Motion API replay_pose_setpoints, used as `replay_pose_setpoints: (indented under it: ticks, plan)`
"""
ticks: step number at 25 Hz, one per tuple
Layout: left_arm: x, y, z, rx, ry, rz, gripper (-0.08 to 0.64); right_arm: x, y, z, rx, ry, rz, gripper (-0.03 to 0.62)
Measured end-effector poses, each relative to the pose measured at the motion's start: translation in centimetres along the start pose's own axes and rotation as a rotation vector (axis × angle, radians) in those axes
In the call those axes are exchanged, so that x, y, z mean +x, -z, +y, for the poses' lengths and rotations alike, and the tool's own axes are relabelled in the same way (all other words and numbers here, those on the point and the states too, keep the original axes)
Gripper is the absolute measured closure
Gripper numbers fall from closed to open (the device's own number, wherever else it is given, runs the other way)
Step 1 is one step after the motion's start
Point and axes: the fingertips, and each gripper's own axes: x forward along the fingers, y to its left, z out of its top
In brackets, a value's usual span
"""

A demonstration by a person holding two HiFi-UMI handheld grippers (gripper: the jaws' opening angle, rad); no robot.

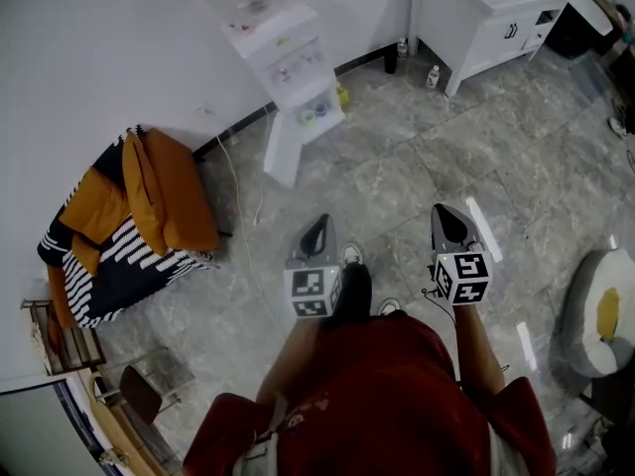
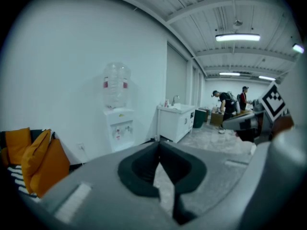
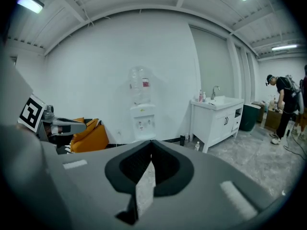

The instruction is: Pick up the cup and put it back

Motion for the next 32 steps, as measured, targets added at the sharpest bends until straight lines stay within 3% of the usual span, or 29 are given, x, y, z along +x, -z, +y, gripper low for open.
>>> replay_pose_setpoints:
  ticks: [9,19,32]
  plan:
    - [7.1,-3.9,11.0,-0.022,-0.006,-0.038,0.560,12.1,-7.0,4.0,-0.042,-0.036,-0.015,0.591]
    - [12.5,-5.0,20.2,-0.031,-0.030,-0.030,0.561,21.5,-11.1,6.5,-0.058,-0.040,0.001,0.591]
    - [14.2,-6.1,24.9,-0.054,-0.109,-0.054,0.560,28.5,-12.9,8.1,-0.073,-0.126,0.019,0.591]
